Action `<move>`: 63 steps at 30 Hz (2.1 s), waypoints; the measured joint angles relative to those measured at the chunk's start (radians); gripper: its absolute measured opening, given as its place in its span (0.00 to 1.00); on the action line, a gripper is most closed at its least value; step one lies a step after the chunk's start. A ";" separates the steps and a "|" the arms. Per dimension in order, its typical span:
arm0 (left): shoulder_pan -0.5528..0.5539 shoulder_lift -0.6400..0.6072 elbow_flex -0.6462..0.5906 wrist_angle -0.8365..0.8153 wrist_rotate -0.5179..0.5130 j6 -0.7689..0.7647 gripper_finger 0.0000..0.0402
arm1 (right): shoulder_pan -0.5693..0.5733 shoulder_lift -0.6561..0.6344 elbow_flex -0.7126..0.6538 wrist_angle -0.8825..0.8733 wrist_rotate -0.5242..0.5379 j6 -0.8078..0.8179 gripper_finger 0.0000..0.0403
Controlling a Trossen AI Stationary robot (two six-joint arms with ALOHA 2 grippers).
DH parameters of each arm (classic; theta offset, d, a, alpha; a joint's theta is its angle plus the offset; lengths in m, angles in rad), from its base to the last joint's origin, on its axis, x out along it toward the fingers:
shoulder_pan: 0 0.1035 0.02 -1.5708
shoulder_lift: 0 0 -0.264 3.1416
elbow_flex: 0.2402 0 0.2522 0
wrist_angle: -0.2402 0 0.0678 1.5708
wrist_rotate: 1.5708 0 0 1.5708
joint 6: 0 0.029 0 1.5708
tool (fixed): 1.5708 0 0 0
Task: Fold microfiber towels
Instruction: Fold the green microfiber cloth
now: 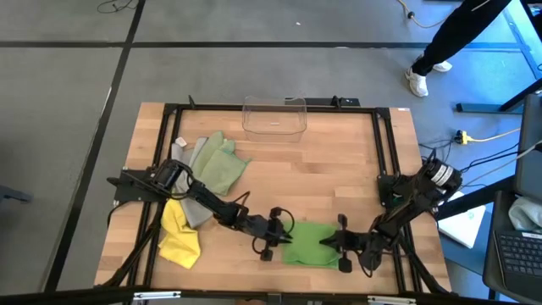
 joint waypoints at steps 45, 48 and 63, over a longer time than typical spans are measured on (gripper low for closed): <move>0.005 -0.174 -0.002 -0.560 -0.156 -0.102 0.14 | -0.306 -0.074 -0.004 -0.038 -0.169 -0.355 0.02; 0.005 -0.174 -0.002 -0.560 -0.156 -0.075 0.14 | -0.304 -0.122 -0.003 -0.030 -0.160 -0.360 0.05; -0.121 -0.322 -0.001 -0.765 -0.175 0.366 0.14 | -0.204 -0.404 0.000 -0.092 -0.144 -0.425 0.15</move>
